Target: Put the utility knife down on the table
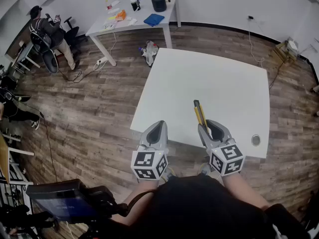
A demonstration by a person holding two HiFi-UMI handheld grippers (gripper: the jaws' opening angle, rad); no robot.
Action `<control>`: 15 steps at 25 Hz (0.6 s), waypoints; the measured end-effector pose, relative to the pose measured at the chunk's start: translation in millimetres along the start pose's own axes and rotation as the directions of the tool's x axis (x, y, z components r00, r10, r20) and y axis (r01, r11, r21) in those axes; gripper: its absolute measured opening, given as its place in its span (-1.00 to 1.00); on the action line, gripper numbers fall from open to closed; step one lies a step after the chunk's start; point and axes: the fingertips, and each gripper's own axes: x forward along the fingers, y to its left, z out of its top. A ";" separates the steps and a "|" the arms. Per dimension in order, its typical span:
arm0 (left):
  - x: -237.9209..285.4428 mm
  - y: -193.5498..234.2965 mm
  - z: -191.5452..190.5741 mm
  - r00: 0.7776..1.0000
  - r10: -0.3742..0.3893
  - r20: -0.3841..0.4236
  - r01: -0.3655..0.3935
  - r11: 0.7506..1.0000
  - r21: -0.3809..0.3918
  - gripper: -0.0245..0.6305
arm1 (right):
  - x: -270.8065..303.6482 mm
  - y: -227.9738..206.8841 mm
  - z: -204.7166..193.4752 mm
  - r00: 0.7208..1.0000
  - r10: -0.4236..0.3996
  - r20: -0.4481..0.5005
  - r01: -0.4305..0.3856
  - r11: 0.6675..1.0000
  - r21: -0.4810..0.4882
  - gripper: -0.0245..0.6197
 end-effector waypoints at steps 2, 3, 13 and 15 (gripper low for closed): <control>4.8 -4.6 1.9 1.000 0.008 0.008 -0.009 1.000 0.022 -0.92 | 2.6 -2.8 4.0 1.000 0.002 0.008 -0.002 1.000 -0.025 -0.49; 6.9 -7.0 3.6 1.000 0.008 0.014 -0.009 0.999 0.030 -0.92 | 4.1 -3.7 6.1 1.000 0.005 0.012 -0.004 0.999 -0.033 -0.49; 5.1 -13.8 -12.0 1.000 0.001 -0.002 -0.001 1.000 0.023 -0.92 | 16.6 -2.7 -14.5 0.998 0.064 -0.023 -0.065 0.995 -0.071 -0.49; 5.0 -8.3 -9.1 1.000 0.005 -0.010 -0.005 1.000 0.016 -0.92 | 27.0 -3.6 -17.0 0.997 0.068 -0.048 -0.071 0.994 -0.086 -0.49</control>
